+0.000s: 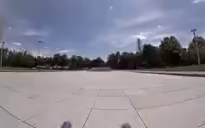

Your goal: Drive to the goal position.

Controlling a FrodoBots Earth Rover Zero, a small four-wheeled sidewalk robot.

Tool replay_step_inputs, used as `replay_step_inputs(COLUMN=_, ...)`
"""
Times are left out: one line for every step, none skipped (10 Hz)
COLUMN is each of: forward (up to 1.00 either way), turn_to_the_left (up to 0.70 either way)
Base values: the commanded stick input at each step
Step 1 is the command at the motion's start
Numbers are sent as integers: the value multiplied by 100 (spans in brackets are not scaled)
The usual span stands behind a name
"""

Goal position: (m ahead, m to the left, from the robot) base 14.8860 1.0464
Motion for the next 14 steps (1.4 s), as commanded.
replay_step_inputs(forward=70, turn_to_the_left=2)
replay_step_inputs(forward=70, turn_to_the_left=2)
replay_step_inputs(forward=70, turn_to_the_left=3)
replay_step_inputs(forward=70, turn_to_the_left=2)
replay_step_inputs(forward=70, turn_to_the_left=2)
replay_step_inputs(forward=70, turn_to_the_left=2)
replay_step_inputs(forward=70, turn_to_the_left=2)
replay_step_inputs(forward=70, turn_to_the_left=3)
replay_step_inputs(forward=70, turn_to_the_left=2)
replay_step_inputs(forward=70, turn_to_the_left=3)
replay_step_inputs(forward=70, turn_to_the_left=3)
replay_step_inputs(forward=70, turn_to_the_left=3)
replay_step_inputs(forward=70, turn_to_the_left=2)
replay_step_inputs(forward=70, turn_to_the_left=2)
